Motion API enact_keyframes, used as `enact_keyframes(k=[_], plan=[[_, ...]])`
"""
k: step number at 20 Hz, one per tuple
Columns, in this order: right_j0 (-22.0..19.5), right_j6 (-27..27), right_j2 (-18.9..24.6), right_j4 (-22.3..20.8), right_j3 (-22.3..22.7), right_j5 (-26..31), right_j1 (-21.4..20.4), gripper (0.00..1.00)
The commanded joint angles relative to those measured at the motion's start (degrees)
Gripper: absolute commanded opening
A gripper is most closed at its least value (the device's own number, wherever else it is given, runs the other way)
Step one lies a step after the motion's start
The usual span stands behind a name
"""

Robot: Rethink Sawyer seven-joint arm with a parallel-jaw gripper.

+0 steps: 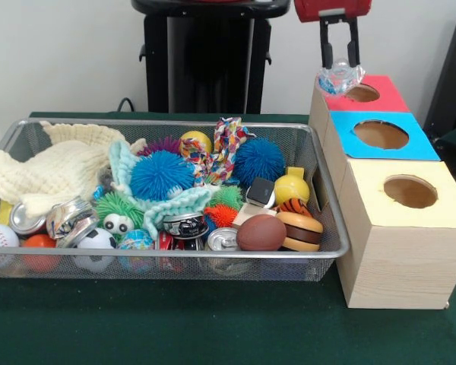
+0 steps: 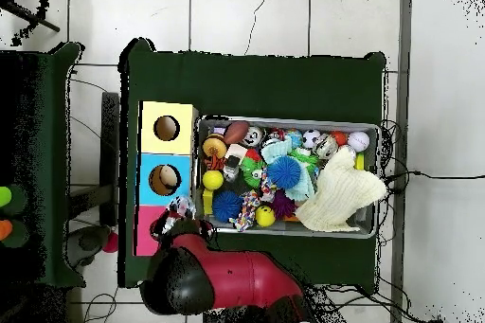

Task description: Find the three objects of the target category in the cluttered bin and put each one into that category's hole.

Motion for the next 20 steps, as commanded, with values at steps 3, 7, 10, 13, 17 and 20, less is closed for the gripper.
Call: enact_keyframes(k=[3,7,10,13,17,20], plan=[[5.2,10.1,-2.7,6.9,-6.5,7.6,-0.3,0.00],[9.9,9.9,-6.8,8.2,-11.3,8.5,2.5,0.00],[12.2,9.6,-8.7,8.7,-13.2,8.2,4.1,0.00],[14.1,9.3,-10.3,9.0,-14.6,7.4,5.7,0.00],[15.3,8.5,-11.5,8.8,-15.7,6.3,7.5,0.00],[15.0,7.4,-11.7,7.7,-16.1,5.2,8.6,0.00]])
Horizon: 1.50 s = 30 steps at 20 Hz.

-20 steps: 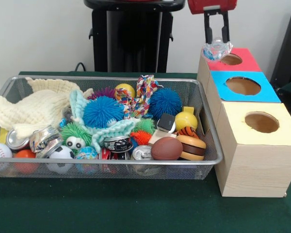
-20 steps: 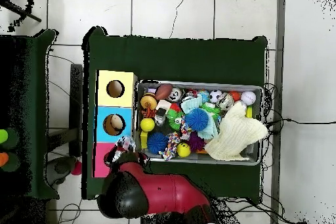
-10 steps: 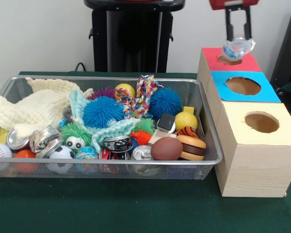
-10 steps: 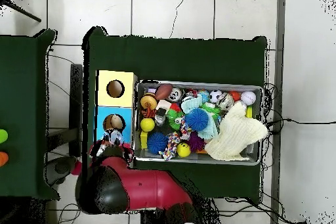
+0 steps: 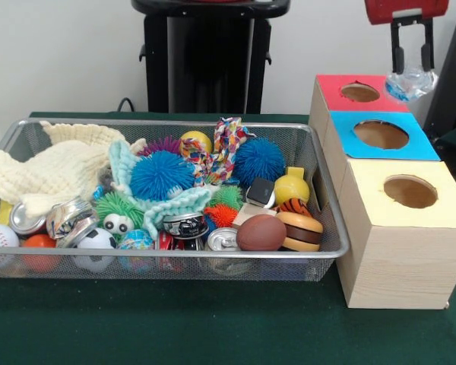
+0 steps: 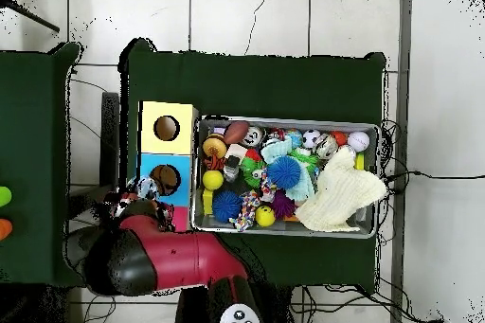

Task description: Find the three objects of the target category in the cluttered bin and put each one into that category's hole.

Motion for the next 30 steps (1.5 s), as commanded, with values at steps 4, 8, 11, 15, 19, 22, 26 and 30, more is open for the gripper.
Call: enact_keyframes(k=[4,8,11,15,19,22,26,30], plan=[[-1.0,6.7,-4.2,1.0,-6.0,3.1,5.1,0.00],[-1.8,5.3,-4.0,-0.1,-6.2,3.4,5.2,0.00],[-2.4,4.5,-3.7,-0.6,-6.5,3.6,5.4,0.00],[-2.7,4.2,-3.9,-1.0,-6.9,3.5,5.7,0.00],[-2.9,4.8,-3.6,-0.8,-6.6,2.7,5.9,0.00],[-3.0,5.6,-3.2,-0.5,-6.3,1.7,6.2,0.00],[-3.3,5.8,-2.5,-0.3,-6.0,1.8,6.3,0.00],[-4.3,6.3,-0.9,0.1,-5.1,1.2,6.3,1.00]])
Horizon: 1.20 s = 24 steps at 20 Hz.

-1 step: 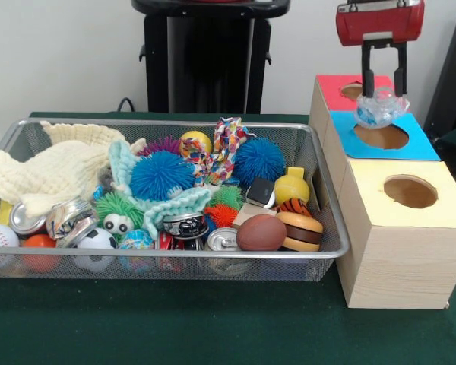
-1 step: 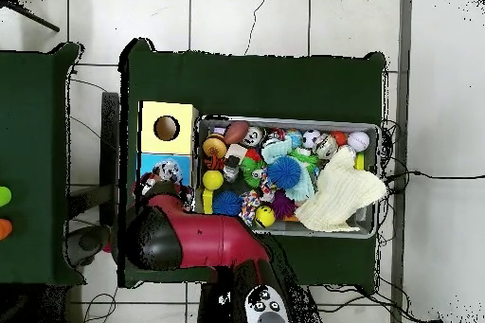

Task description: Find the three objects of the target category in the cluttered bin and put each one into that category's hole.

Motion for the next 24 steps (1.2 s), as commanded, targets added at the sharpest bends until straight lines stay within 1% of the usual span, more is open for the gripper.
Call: enact_keyframes(k=[1,4,5,7,12,22,24], plan=[[-2.3,6.6,2.5,0.5,-0.8,1.2,2.4,1.00],[-3.6,7.3,4.2,1.3,0.3,1.4,2.3,1.00],[-3.6,6.2,4.2,0.7,0.1,2.4,2.1,1.00],[-4.0,6.7,5.0,1.4,0.2,2.8,1.8,1.00],[-4.2,6.6,5.5,1.4,-0.2,3.2,1.7,1.00],[-3.7,5.7,4.9,0.7,-0.9,4.1,1.7,1.00],[-3.3,3.8,3.6,-0.4,-2.1,6.6,1.3,1.00]])
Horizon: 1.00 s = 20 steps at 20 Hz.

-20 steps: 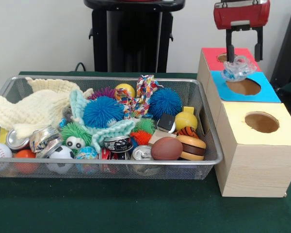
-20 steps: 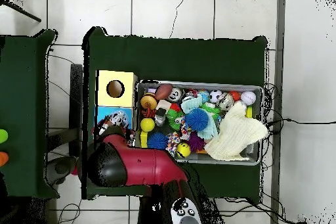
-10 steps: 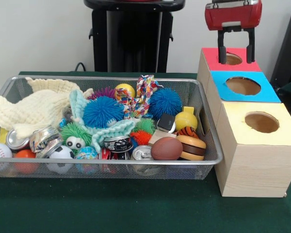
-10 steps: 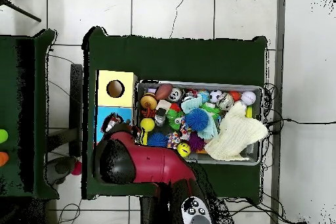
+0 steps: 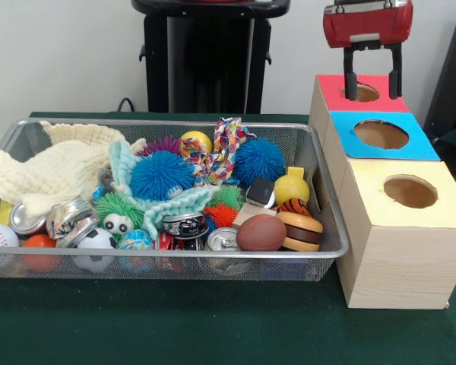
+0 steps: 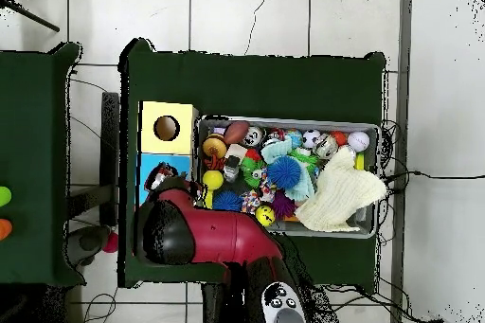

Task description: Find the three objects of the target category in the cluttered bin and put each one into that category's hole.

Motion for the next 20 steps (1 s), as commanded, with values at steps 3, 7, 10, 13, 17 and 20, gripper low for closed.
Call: enact_keyframes(k=[3,7,10,13,17,20], plan=[[-1.7,0.0,1.7,-2.9,-3.6,8.5,1.6,1.00],[-5.9,-5.4,3.0,-5.4,-5.2,12.5,1.5,1.00],[-10.0,-7.5,5.5,-7.4,-5.4,12.4,2.2,1.00],[-13.9,-9.9,7.5,-9.9,-6.5,13.9,3.1,1.00],[-19.5,-11.5,11.1,-12.7,-7.3,15.1,4.3,1.00],[-22.6,-12.6,12.7,-15.6,-8.5,16.3,5.5,1.00]])
